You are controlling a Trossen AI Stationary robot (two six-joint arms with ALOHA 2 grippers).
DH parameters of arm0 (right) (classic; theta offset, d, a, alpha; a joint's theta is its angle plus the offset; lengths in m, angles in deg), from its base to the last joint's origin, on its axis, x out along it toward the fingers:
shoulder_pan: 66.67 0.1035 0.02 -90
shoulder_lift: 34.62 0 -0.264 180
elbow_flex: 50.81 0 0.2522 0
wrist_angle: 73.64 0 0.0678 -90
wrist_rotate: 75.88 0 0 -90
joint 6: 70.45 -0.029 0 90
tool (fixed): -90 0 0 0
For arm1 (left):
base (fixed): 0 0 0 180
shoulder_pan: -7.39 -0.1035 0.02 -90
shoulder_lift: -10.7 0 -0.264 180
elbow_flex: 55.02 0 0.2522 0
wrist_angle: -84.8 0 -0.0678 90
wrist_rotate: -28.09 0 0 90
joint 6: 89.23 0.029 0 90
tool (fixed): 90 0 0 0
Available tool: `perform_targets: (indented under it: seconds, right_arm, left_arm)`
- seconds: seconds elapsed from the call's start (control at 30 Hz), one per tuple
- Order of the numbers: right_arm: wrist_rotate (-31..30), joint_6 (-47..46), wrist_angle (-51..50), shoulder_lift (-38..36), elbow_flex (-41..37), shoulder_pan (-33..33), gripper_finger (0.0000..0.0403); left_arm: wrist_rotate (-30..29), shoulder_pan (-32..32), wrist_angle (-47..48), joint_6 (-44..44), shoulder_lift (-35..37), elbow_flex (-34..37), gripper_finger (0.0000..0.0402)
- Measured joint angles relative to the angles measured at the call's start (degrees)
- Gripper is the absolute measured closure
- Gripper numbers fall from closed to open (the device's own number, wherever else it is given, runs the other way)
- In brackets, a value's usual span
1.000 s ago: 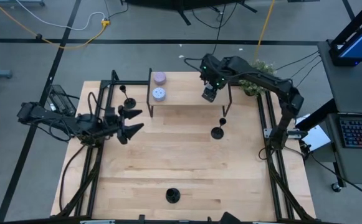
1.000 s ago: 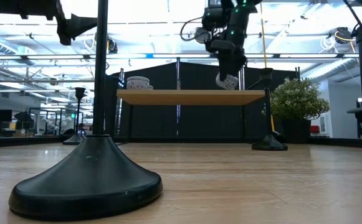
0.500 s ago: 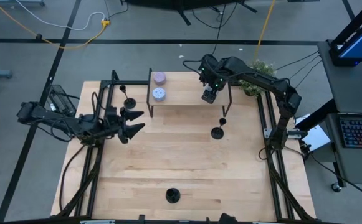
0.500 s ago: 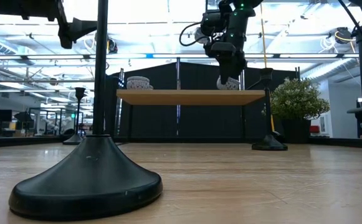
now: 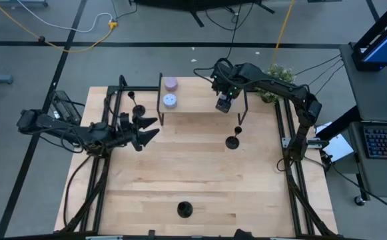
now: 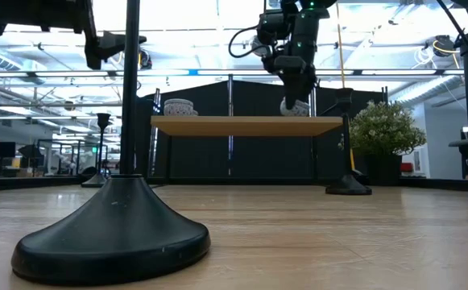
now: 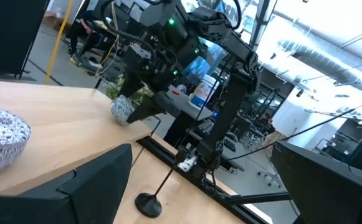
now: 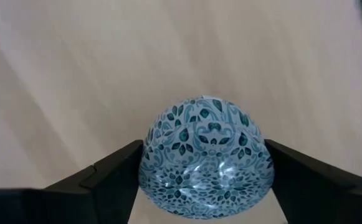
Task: Pick & Place candle stick holders
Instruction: Put the blue patterned scented candle on the shelf
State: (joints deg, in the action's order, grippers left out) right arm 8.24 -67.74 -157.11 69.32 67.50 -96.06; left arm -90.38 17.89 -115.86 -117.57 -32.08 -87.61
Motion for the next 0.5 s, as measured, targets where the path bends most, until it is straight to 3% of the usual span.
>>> perform_targets:
  seconds: [0.5]
  right_arm:
    - [-1.6,1.2,1.9,0.0,0.0,0.3,0.008]
  left_arm:
    - [-0.4,0.0,-0.2,-2.0,0.0,0.0,0.0007]
